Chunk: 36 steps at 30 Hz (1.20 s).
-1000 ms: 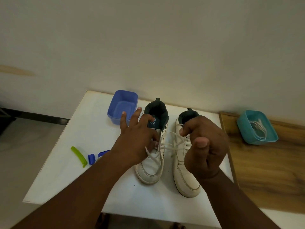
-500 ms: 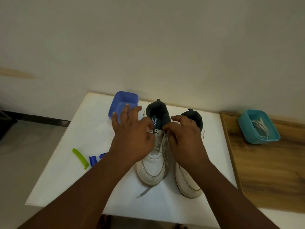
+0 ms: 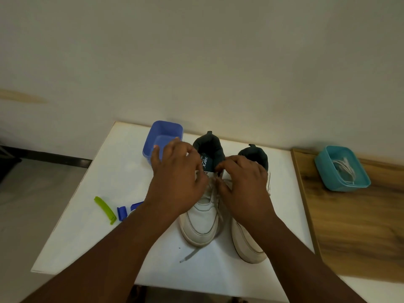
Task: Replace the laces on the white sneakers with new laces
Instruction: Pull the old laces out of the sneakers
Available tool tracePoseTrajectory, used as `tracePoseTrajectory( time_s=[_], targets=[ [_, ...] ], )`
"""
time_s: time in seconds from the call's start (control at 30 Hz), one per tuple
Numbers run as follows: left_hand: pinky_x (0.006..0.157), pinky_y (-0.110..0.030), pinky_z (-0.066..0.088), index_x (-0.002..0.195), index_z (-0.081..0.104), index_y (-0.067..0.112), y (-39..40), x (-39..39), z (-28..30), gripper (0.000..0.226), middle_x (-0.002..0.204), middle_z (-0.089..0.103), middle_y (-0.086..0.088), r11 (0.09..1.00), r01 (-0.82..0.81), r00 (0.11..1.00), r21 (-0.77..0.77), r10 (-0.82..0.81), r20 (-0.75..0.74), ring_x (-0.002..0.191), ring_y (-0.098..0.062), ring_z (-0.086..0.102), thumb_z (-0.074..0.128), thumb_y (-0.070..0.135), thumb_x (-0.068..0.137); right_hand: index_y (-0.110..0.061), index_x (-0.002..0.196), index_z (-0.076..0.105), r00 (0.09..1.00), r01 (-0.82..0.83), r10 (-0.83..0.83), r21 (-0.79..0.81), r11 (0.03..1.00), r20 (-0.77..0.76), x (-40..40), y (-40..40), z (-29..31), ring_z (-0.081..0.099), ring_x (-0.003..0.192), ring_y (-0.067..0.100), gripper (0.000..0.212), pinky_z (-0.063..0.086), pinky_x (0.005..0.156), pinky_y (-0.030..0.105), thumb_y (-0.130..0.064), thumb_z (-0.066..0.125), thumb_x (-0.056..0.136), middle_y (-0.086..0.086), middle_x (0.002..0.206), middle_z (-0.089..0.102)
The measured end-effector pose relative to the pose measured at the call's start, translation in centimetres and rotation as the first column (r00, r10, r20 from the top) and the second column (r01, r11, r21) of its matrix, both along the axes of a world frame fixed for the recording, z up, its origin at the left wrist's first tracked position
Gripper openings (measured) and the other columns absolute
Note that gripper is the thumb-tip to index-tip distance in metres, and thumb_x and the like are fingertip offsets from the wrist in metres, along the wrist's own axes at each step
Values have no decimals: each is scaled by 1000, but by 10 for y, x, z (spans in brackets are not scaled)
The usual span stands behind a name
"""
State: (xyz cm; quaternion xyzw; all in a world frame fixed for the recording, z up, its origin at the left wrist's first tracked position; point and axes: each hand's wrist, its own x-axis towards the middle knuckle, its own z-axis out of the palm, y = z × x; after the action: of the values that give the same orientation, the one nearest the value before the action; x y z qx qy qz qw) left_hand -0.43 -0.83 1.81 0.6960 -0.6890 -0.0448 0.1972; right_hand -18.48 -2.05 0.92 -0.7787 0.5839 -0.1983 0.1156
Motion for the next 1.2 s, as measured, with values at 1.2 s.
tracePoseTrajectory(
  time_s=[1.2],
  targets=[
    [117, -61, -11, 115, 67, 45, 2, -1, -7, 35, 166, 16, 3, 986, 36, 998, 160, -43, 39, 153, -31, -9, 57, 65, 88, -37, 109, 75, 999, -5, 4, 47, 999, 35, -5, -6, -8, 56, 124, 26, 40, 30, 115, 59, -11, 53, 90, 1, 128, 65]
  ],
)
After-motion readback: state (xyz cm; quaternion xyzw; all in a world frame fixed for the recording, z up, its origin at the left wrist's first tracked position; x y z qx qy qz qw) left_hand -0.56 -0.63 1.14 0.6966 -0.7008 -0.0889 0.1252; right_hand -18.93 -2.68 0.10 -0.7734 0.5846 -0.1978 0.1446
